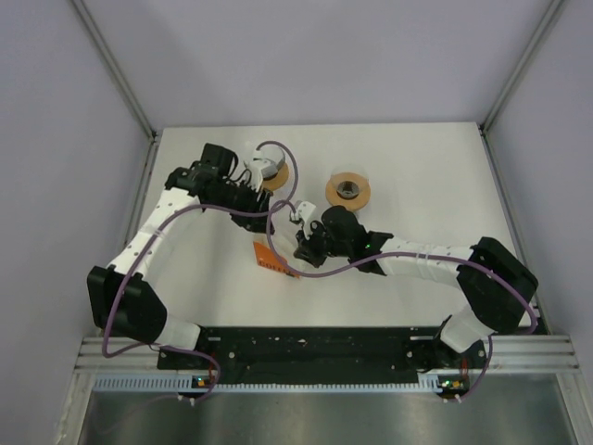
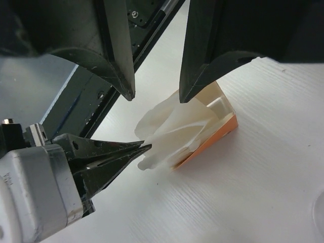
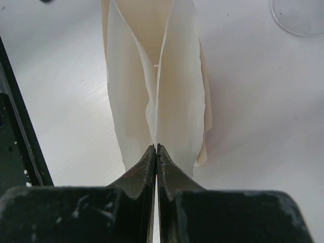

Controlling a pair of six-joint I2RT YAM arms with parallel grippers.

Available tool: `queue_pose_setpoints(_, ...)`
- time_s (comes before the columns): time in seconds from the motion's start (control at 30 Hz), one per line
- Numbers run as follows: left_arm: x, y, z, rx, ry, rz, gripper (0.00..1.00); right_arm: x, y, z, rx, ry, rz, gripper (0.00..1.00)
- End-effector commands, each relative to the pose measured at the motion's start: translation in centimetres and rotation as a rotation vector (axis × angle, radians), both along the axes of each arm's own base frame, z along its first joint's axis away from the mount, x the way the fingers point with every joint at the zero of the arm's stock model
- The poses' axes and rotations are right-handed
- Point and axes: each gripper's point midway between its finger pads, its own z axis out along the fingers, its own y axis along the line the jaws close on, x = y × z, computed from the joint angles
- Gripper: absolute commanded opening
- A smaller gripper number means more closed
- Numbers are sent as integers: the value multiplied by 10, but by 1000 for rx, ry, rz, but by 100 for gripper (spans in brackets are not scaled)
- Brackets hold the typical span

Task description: Place the coffee filter in the dripper

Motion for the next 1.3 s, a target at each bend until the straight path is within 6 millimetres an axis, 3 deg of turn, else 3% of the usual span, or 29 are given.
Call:
queue_pose_setpoints(0.0, -5, 0, -10, 66, -65, -58, 46, 1, 9, 9, 50, -16, 16, 0)
queue_pose_setpoints(0.4, 6, 3, -35, 211, -131, -58, 44, 1, 10, 4, 46, -9, 23, 0)
queue_pose_setpoints(1.27, -10, -4, -57, 226, -91, -135, 40, 3, 17, 20, 103, -45, 37, 0)
